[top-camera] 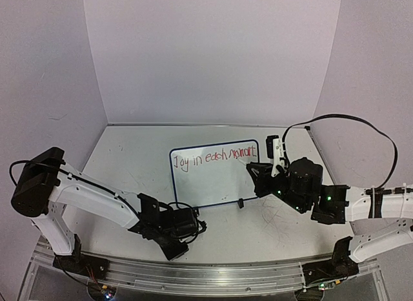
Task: Write a sentence on the whiteboard
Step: Pick up the pen cap from the corner of the board, then insert the whiteboard marker without the cap into the pen cap.
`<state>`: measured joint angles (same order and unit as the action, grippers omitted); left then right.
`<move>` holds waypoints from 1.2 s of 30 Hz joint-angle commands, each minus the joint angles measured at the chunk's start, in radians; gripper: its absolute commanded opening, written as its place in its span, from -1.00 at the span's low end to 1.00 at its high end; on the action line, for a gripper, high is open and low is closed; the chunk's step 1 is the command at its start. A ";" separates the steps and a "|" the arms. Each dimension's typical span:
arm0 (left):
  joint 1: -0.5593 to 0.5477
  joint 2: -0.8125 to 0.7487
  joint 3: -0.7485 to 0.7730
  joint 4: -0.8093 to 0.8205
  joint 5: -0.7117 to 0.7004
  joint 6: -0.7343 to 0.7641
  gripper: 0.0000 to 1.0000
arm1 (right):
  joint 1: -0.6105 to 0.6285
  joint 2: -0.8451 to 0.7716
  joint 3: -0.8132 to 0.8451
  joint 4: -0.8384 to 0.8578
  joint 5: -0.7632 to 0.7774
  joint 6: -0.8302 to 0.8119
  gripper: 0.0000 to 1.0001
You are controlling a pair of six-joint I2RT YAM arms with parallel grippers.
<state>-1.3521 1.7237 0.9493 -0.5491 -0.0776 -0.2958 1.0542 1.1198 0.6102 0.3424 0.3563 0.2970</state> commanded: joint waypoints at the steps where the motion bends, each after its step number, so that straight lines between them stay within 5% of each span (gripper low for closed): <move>1: -0.003 0.015 0.026 -0.049 -0.029 -0.030 -0.51 | -0.006 -0.021 -0.002 0.018 0.025 0.011 -1.00; 6: -0.011 0.014 0.023 -0.066 -0.010 -0.059 -0.49 | -0.005 -0.019 -0.001 0.021 0.022 0.013 -1.00; 20: -0.011 -0.066 0.065 -0.086 -0.162 -0.171 -0.94 | -0.006 -0.001 0.015 0.027 0.003 -0.001 -1.00; 30: 0.172 -0.454 0.073 -0.043 -0.322 -0.488 -1.00 | 0.021 0.086 0.093 0.095 -0.115 -0.065 -1.00; 36: 0.211 -0.771 -0.060 0.258 -0.500 -0.772 -1.00 | 0.109 0.250 0.204 0.215 -0.133 -0.107 -1.00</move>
<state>-1.1486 1.1422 0.9763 -0.5398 -0.4157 -0.8105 1.1053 1.2698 0.7066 0.4221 0.2540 0.2361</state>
